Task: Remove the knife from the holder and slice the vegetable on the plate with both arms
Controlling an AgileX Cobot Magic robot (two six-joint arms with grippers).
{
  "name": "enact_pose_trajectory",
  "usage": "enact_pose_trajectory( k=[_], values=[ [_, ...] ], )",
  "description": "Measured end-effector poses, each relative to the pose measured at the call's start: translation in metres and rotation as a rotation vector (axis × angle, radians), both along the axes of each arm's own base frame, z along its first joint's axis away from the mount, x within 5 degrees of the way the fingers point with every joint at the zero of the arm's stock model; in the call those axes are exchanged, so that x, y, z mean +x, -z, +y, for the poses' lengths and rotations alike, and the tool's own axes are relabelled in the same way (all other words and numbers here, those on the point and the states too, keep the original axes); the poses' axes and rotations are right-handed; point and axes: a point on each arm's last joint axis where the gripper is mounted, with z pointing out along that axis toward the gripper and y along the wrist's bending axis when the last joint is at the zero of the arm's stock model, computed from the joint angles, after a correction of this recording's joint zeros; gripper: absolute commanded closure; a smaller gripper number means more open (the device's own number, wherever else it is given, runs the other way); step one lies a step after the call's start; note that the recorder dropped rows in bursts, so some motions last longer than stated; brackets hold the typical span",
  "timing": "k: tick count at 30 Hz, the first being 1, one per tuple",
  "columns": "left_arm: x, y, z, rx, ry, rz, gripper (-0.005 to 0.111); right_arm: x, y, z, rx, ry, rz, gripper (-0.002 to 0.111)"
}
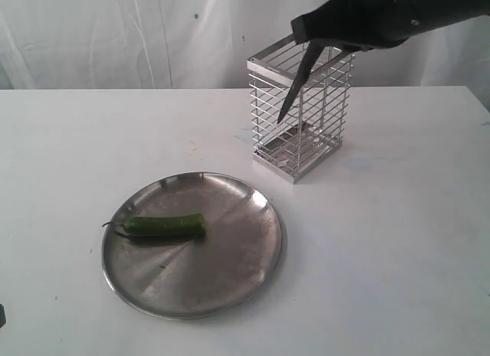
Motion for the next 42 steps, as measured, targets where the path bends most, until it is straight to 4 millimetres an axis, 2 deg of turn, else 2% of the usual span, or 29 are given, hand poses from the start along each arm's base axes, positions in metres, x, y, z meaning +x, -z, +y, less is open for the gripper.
enact_pose_trajectory(
  k=[3,4,6,9,12,15,19,27,29,30,36,38,42],
  values=[
    [0.000,0.000,0.000,0.000,0.000,0.000,0.107,-0.023,-0.019,-0.011,0.000,-0.006,-0.006,0.108],
    [0.000,0.000,0.000,0.000,0.000,0.000,0.107,-0.037,-0.024,-0.014,0.003,-0.016,-0.013,0.108],
    [0.000,0.000,0.000,0.000,0.000,0.000,0.107,-0.053,-0.025,-0.016,0.008,-0.037,-0.023,0.108],
    [0.000,0.000,0.000,0.000,0.000,0.000,0.107,-0.090,-0.011,-0.013,0.027,-0.112,-0.033,0.108],
    [0.000,0.000,0.000,0.000,0.000,0.000,0.107,-0.130,0.013,-0.009,0.099,-0.217,-0.127,0.108],
    [0.000,0.000,0.000,0.000,0.000,0.000,0.107,-0.153,0.020,-0.012,0.179,-0.268,-0.167,0.108],
    [0.000,0.000,0.000,0.000,0.000,0.000,0.107,-0.166,0.023,-0.012,0.214,-0.312,-0.175,0.108],
    [0.000,0.000,0.000,0.000,0.000,0.000,0.107,-0.177,0.023,0.000,0.325,-0.379,-0.222,0.108],
    [0.001,-0.003,0.000,-0.058,-0.013,-0.006,0.107,-0.182,0.022,0.003,0.340,-0.408,-0.225,0.108],
    [0.002,-0.007,0.000,-0.177,-0.036,0.000,0.107,-0.184,0.020,0.005,0.358,-0.424,-0.228,0.108],
    [0.005,-0.024,0.003,-0.495,-0.104,-0.041,0.107,-0.192,0.015,0.011,0.414,-0.471,-0.261,0.108],
    [0.005,-0.026,0.004,-0.547,-0.113,-0.044,0.107,-0.193,0.013,0.012,0.426,-0.478,-0.270,0.108],
    [0.003,-0.026,0.002,-0.500,-0.095,0.025,0.107,-0.194,0.011,0.013,0.441,-0.481,-0.284,0.108]
  ],
)
